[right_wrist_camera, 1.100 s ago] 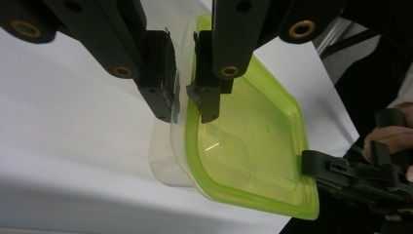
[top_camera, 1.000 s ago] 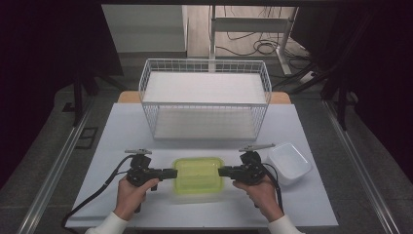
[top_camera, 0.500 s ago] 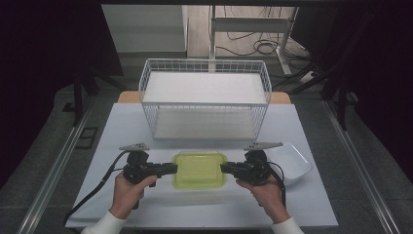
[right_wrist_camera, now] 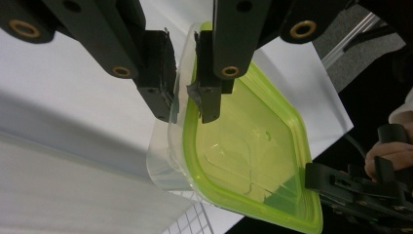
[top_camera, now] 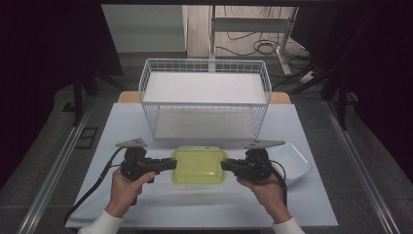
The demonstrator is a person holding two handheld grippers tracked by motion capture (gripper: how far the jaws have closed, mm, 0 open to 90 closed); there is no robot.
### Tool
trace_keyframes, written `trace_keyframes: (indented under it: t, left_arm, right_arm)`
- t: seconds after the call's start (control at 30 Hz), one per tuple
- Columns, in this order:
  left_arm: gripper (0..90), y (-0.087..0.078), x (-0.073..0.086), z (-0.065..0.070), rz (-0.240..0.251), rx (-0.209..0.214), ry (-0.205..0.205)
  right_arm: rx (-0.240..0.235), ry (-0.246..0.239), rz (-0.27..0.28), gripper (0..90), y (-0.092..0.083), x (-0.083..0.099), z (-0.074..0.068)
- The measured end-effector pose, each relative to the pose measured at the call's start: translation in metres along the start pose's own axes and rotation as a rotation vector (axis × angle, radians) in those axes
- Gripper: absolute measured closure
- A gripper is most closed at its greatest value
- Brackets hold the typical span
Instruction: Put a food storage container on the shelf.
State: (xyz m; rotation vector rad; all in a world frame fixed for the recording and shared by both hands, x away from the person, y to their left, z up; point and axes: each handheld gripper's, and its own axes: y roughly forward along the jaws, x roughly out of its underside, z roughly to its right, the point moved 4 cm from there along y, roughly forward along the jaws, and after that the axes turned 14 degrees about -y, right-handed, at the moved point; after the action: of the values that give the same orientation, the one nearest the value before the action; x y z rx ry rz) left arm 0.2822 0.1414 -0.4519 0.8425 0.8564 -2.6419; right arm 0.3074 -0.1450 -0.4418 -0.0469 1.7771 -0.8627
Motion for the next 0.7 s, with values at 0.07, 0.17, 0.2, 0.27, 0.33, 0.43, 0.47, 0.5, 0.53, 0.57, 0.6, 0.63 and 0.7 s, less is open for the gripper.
trace_keyframes:
  t: [0.07, 0.17, 0.2, 0.27, 0.33, 0.43, 0.47, 0.5, 0.53, 0.57, 0.6, 0.63, 0.7]
  left_arm:
    - [79.8, -0.003, -0.004, 0.002, 0.005, 0.010, 0.002]
    - [79.7, -0.007, -0.013, 0.004, 0.009, 0.016, 0.013]
    - [79.7, -0.010, -0.018, 0.008, 0.015, 0.022, 0.019]
    - [79.7, -0.013, -0.025, 0.012, 0.020, 0.024, 0.028]
    - [79.6, -0.018, -0.037, 0.019, 0.029, 0.029, 0.041]
    - [79.6, -0.023, -0.046, 0.024, 0.037, 0.037, 0.048]
    - [79.6, -0.025, -0.050, 0.027, 0.041, 0.042, 0.053]
    - [79.6, -0.027, -0.054, 0.030, 0.047, 0.047, 0.057]
    - [79.6, -0.028, -0.057, 0.033, 0.055, 0.046, 0.060]
    - [79.7, -0.030, -0.061, 0.035, 0.063, 0.043, 0.069]
    - [79.7, -0.031, -0.064, 0.038, 0.073, 0.046, 0.074]
    - [79.7, -0.032, -0.071, 0.041, 0.083, 0.052, 0.082]
    - [79.6, -0.032, -0.074, 0.042, 0.090, 0.056, 0.084]
  right_arm:
    - [0.009, -0.007, 0.003, 78.9, -0.003, -0.006, -0.002]
    - [0.016, -0.012, 0.013, 78.9, -0.005, -0.010, -0.003]
    - [0.019, -0.014, 0.017, 78.9, -0.006, -0.014, -0.003]
    - [0.025, -0.024, 0.031, 78.8, -0.011, -0.023, -0.002]
    - [0.036, -0.034, 0.045, 78.8, -0.017, -0.034, -0.002]
    - [0.046, -0.047, 0.068, 78.9, -0.026, -0.049, -0.002]
    - [0.046, -0.047, 0.068, 78.9, -0.026, -0.049, -0.002]
    - [0.048, -0.052, 0.077, 79.0, -0.029, -0.054, -0.002]
    - [0.054, -0.055, 0.082, 79.0, -0.032, -0.059, -0.002]
    - [0.057, -0.059, 0.087, 79.0, -0.035, -0.064, -0.002]
    - [0.069, -0.076, 0.097, 79.0, -0.040, -0.073, -0.001]
    - [0.072, -0.081, 0.098, 79.1, -0.042, -0.077, -0.001]
    - [0.077, -0.090, 0.106, 79.0, -0.045, -0.084, 0.002]
